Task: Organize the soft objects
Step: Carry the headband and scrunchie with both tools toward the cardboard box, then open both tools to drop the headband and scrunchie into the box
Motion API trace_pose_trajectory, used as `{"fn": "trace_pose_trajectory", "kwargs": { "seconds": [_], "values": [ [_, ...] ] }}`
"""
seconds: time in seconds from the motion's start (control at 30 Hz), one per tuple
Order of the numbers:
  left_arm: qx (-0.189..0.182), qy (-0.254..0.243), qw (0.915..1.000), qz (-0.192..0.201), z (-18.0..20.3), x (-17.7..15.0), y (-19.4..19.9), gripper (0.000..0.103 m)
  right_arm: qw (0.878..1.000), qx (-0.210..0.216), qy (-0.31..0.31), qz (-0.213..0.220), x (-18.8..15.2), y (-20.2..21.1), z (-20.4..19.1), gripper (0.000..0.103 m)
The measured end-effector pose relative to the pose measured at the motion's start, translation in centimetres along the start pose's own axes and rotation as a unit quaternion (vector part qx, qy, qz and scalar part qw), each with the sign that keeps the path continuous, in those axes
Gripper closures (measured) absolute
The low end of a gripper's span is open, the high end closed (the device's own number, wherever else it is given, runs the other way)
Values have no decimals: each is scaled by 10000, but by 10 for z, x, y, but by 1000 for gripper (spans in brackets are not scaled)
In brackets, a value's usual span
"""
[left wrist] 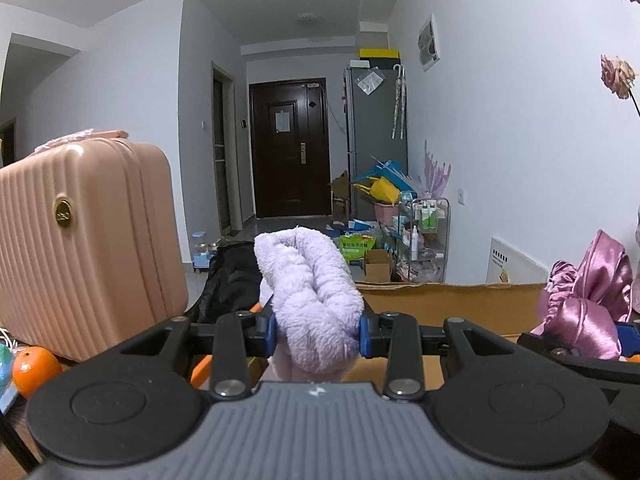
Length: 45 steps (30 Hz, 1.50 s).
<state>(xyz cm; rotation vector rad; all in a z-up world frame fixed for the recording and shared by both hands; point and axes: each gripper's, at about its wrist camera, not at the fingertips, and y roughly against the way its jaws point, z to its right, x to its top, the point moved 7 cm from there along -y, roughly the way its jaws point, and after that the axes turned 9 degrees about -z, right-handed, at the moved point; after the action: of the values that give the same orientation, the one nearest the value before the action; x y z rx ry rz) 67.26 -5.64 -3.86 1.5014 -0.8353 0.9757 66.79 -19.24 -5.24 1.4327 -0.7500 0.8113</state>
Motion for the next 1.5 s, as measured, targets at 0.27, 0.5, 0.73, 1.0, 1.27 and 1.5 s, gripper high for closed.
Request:
{"fn": "trace_pose_trajectory", "kwargs": {
  "seconds": [0.27, 0.5, 0.73, 1.0, 1.27, 1.5],
  "values": [
    [-82, -25, 9998, -181, 4, -2, -17, 66, 9999, -27, -24, -140, -7, -8, 0, 57],
    [-103, -57, 9997, -199, 5, -3, -20, 66, 9999, -26, 20, -164, -10, -12, -2, 57],
    [-129, -137, 9996, -200, 4, -1, -21, 65, 9998, -35, 46, -182, -6, -13, -2, 56],
    [-8, -58, 9999, -116, 2, -2, -17, 20, 9997, -41, -100, -240, -8, -14, 1, 34],
    [325, 60, 9994, 79, -3, -2, -8, 0, 9996, -136, -228, -91, -7, -11, 6, 0],
    [340, 113, 9993, 55, -6, -3, -7, 0, 9995, -185, -259, -52, -9, -9, 7, 0]
  ]
}}
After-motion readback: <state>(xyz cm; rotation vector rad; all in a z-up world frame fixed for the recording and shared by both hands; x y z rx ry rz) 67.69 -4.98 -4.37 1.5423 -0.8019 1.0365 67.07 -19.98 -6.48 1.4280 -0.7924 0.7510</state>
